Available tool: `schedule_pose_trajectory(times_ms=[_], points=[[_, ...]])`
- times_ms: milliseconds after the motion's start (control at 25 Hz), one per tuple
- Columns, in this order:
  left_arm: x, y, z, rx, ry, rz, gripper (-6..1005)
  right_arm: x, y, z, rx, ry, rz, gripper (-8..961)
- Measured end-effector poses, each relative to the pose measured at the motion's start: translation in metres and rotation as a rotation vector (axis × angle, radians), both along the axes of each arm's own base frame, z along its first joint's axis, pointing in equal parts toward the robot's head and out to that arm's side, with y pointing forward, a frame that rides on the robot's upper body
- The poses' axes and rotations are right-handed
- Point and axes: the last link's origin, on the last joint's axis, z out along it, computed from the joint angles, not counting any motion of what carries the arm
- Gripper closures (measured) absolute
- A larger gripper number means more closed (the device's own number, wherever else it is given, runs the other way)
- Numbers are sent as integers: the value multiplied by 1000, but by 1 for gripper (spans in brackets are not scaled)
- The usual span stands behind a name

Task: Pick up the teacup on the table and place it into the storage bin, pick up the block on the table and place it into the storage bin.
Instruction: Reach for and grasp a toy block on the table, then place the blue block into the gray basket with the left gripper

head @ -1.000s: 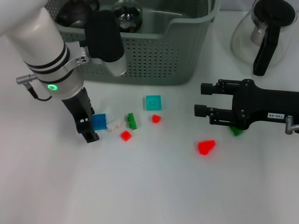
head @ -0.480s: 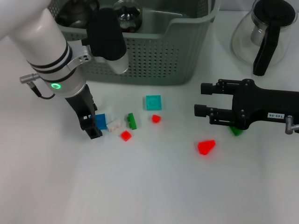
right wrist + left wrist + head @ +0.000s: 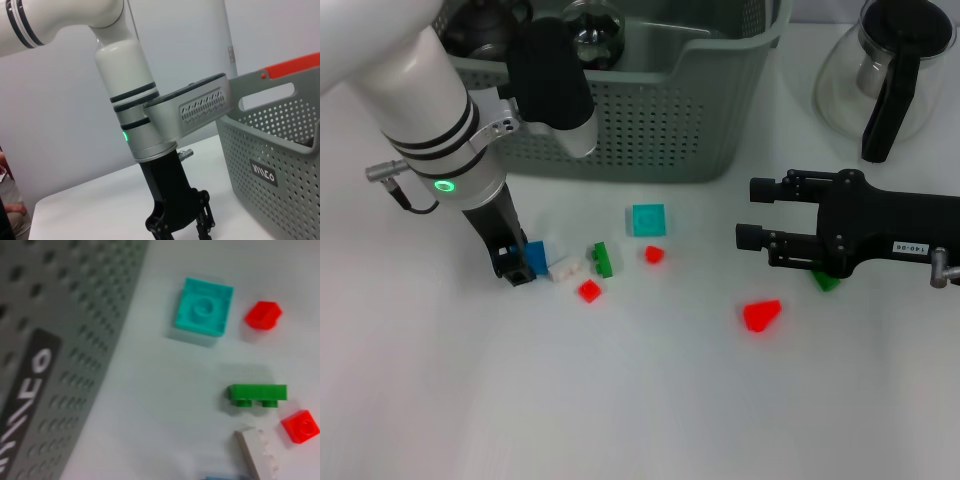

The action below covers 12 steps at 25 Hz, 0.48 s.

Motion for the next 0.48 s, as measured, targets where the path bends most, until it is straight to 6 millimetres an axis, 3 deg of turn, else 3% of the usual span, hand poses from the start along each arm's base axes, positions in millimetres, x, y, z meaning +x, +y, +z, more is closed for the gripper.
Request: schedule_pose_trajectory(times_ms=[400,480], points=[[-1,-2,2,-6,3,15,607,1,-1,0,-1,0,-3,279],[0,-2,7,-4,-2,29,603,1,-1,0,-1,0,-3,279]])
